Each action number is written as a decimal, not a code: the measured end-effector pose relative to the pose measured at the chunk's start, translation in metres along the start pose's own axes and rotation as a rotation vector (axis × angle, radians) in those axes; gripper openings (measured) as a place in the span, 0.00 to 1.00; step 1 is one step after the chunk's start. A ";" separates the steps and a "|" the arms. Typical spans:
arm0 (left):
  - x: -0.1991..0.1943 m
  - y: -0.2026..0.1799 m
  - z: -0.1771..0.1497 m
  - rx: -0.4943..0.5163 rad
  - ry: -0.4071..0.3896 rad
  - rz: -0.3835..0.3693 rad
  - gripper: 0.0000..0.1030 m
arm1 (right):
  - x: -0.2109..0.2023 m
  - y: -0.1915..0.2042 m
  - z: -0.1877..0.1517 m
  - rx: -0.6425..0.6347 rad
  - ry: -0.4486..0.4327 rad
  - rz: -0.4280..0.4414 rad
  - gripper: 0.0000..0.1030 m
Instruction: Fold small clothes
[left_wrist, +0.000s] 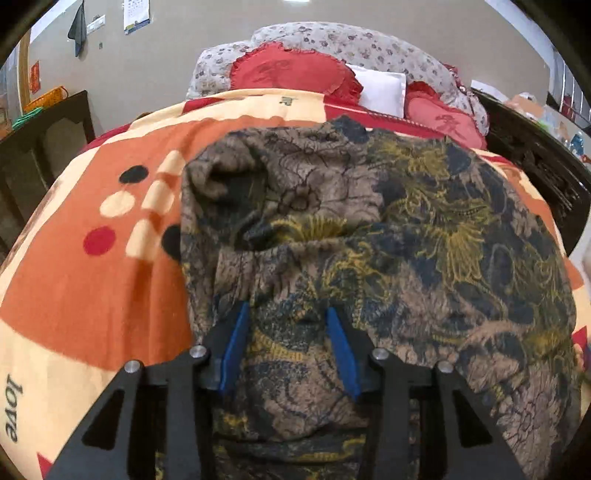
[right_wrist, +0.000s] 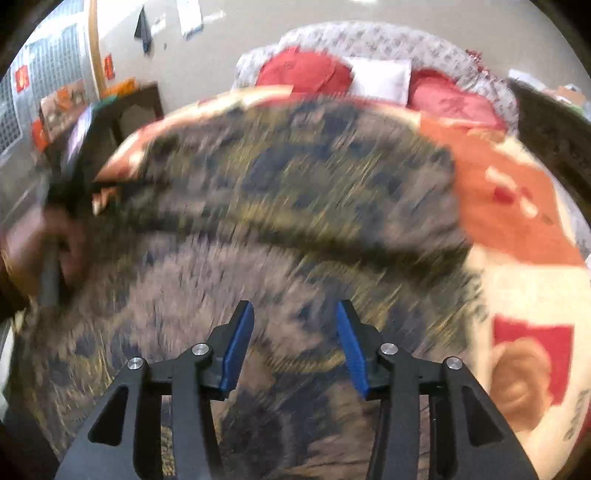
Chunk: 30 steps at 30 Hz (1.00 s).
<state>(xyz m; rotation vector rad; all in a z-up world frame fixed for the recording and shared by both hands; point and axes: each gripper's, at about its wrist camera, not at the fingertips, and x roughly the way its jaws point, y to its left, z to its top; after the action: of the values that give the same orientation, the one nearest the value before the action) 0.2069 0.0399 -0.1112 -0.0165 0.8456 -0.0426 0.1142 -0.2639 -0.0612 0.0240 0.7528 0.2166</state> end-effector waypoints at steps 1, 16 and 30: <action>0.000 -0.001 -0.001 -0.001 -0.002 0.009 0.46 | -0.001 -0.012 0.012 0.026 -0.026 -0.038 0.46; 0.003 0.005 -0.001 -0.035 -0.014 -0.016 0.46 | 0.068 -0.082 0.039 0.076 0.157 -0.048 0.16; 0.005 0.004 0.000 -0.023 -0.018 0.000 0.47 | 0.141 -0.094 0.100 0.181 0.172 -0.074 0.29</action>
<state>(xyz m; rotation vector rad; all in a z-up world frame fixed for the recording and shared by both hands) 0.2105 0.0438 -0.1155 -0.0387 0.8284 -0.0325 0.2995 -0.3211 -0.0931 0.1506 0.9410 0.0798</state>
